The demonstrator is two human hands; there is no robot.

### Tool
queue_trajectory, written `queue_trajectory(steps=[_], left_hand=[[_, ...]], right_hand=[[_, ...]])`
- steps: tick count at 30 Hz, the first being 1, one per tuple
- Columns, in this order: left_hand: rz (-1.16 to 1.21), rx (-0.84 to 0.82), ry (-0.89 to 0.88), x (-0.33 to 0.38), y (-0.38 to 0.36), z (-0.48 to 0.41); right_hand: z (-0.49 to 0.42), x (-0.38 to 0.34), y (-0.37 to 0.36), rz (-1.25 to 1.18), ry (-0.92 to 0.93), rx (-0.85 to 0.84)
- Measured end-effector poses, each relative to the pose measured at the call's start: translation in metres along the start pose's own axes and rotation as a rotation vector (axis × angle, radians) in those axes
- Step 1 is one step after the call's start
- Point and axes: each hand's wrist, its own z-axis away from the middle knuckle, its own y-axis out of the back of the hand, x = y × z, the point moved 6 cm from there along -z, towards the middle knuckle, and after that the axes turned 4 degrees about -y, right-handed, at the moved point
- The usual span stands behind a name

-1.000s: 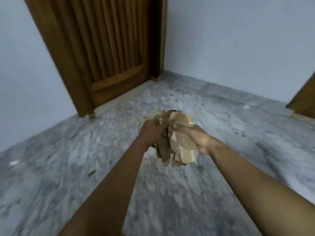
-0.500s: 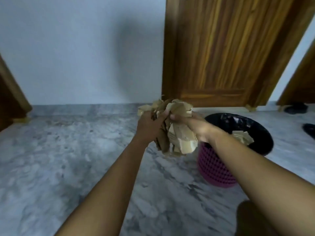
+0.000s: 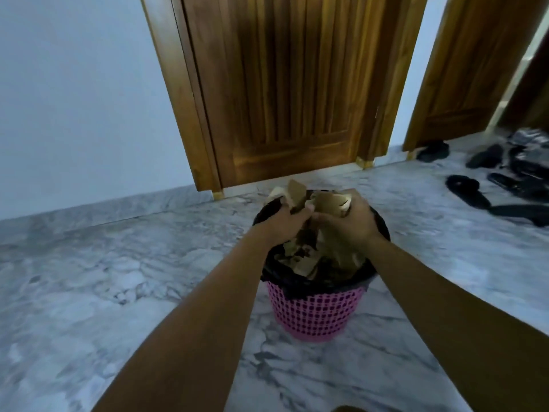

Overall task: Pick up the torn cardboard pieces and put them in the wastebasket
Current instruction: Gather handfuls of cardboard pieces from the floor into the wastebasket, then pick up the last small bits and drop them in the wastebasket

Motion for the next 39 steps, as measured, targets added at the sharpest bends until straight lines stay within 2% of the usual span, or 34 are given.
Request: queue_trajectory(steps=[2,3,6,10,13,17,20,24,29,36,39], left_hand=[[-0.028,-0.108,0.086,-0.008,-0.009,0.003],[-0.020,-0.069,0.113,-0.010,-0.006,0.009],[-0.006,0.222,0.088,-0.020,0.026,0.037],[0.042,0.486,0.083,-0.040,0.097,0.111],[0.025,0.666,0.164,-0.080,0.162,0.198],[-0.022,0.869,0.361,-0.174,0.235,0.389],[-0.068,0.958,0.592,-0.257,0.247,0.549],[-0.062,1.013,0.910,-0.357,0.199,0.753],[0.077,1.083,1.208,-0.448,0.089,0.947],[0.202,1.167,1.448,-0.516,-0.069,1.101],[0.239,1.083,1.560,-0.542,-0.132,1.125]], right_hand=[[-0.004,0.017,-0.011,0.197,-0.093,-0.031],[-0.005,0.023,-0.015,0.265,-0.133,-0.041],[0.006,0.009,-0.030,0.426,-0.171,-0.038],[0.039,-0.066,-0.098,0.543,-0.003,-0.115],[0.082,-0.121,-0.186,0.458,0.168,-0.225],[0.213,-0.195,-0.343,0.430,0.387,-0.553],[0.351,-0.224,-0.445,0.421,0.496,-0.865],[0.551,-0.223,-0.544,0.453,0.664,-1.222],[0.771,-0.184,-0.602,0.526,0.873,-1.536],[0.968,-0.090,-0.632,0.688,1.087,-1.795],[1.006,-0.026,-0.636,0.924,1.188,-1.813]])
